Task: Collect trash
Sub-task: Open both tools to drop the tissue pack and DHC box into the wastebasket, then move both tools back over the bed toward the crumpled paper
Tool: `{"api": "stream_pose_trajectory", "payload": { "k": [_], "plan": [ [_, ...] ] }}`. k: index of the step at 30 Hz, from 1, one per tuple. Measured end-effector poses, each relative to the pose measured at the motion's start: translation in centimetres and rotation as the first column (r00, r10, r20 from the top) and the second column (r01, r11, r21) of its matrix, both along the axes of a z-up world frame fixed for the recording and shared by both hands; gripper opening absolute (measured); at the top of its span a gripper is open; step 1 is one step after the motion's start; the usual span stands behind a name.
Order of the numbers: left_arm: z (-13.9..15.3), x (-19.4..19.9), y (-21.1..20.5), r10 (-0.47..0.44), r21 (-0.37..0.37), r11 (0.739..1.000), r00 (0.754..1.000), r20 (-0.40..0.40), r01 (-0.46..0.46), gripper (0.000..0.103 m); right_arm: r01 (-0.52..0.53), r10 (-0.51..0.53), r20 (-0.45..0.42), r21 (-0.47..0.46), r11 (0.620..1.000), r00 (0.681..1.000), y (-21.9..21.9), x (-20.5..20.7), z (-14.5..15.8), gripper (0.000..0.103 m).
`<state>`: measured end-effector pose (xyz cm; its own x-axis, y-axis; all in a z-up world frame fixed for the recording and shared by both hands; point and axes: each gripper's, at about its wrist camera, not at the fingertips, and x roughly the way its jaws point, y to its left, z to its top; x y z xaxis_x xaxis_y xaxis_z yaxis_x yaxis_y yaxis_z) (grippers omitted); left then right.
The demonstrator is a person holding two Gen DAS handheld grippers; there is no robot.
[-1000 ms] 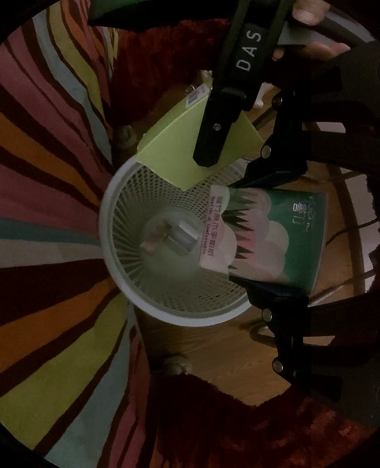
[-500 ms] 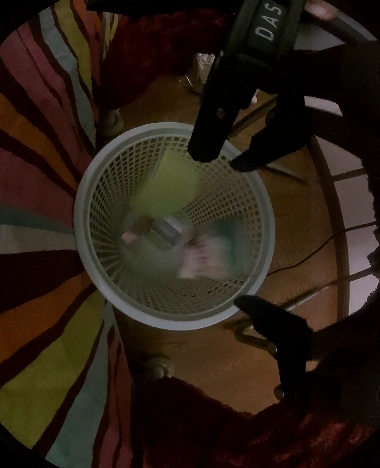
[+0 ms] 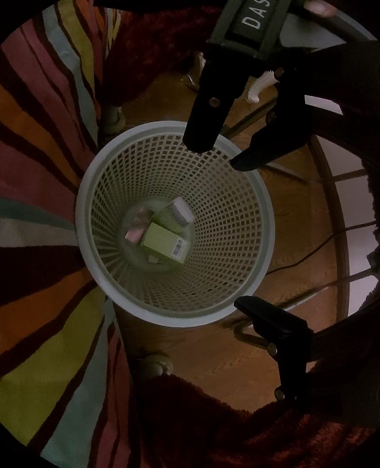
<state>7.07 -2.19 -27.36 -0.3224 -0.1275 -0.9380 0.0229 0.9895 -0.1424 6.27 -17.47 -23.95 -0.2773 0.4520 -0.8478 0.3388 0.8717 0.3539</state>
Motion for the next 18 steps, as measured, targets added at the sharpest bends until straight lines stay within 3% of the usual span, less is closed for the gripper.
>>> {"api": "stream_pose_trajectory", "payload": {
  "k": [11, 18],
  "plan": [
    [1.4, 0.2, 0.6, 0.022, 0.001, 1.000, 0.999, 0.049, -0.022, 0.085, 0.037, -0.037, 0.035, 0.011, 0.999, 0.999, -0.7, -0.2, 1.1, 0.089],
    [3.8, 0.1, 0.9, 0.023, -0.005, 1.000, 0.990, 0.138, -0.022, 0.085, 0.041, -0.043, 0.109, 0.026, 0.999, 0.993, -1.0, -0.6, 3.6, 0.089]
  ]
}}
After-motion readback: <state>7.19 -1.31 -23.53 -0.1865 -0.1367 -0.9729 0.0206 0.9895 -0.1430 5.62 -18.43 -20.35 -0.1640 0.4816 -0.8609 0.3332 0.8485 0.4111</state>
